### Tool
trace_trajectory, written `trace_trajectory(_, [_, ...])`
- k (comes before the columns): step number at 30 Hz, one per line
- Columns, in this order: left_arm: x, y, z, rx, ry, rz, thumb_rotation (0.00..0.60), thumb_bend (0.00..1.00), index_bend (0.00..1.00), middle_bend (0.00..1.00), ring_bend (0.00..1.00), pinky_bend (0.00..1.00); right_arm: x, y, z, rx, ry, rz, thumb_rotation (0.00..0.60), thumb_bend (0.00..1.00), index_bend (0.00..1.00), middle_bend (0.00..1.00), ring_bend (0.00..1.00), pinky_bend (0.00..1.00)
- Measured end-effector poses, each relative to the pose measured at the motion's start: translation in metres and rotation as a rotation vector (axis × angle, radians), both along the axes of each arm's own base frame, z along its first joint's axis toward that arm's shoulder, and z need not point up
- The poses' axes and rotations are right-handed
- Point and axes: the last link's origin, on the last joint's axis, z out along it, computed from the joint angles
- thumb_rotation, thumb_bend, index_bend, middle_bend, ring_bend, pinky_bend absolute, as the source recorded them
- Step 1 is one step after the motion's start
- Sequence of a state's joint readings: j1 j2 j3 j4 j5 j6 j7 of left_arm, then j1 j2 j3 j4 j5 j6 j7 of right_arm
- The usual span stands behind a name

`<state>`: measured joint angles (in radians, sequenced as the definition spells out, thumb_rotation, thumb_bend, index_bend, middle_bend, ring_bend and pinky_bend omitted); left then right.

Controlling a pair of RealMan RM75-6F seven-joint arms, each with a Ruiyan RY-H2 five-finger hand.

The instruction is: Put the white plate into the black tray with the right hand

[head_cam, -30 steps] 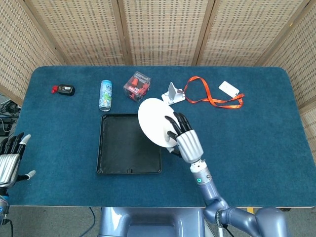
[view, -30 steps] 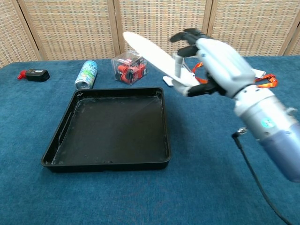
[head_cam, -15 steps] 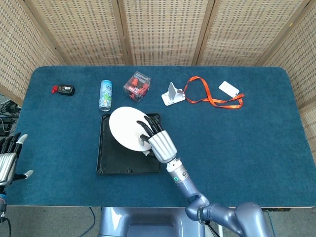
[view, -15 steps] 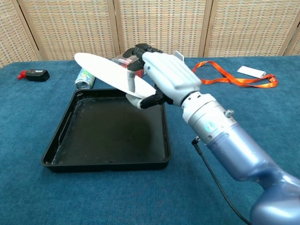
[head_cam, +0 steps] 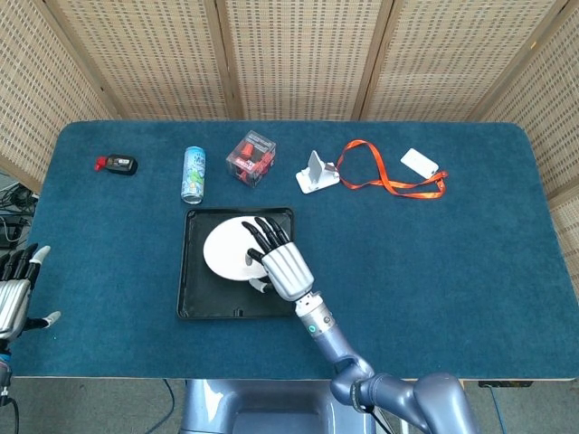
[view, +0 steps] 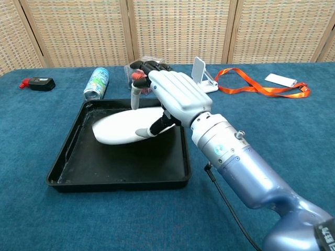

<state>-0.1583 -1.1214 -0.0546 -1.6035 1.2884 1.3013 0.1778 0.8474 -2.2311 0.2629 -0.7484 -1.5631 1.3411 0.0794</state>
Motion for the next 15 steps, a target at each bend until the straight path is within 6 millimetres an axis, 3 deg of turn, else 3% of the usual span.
trace_trajectory(15, [0.002,-0.001,0.001,0.007,0.003,-0.010,0.600,0.00,0.00,0.00,0.00,0.00,-0.015,-0.007,0.024,-0.071,0.019,-0.028,0.600,0.23,0.43,0.07,0.00,0.06])
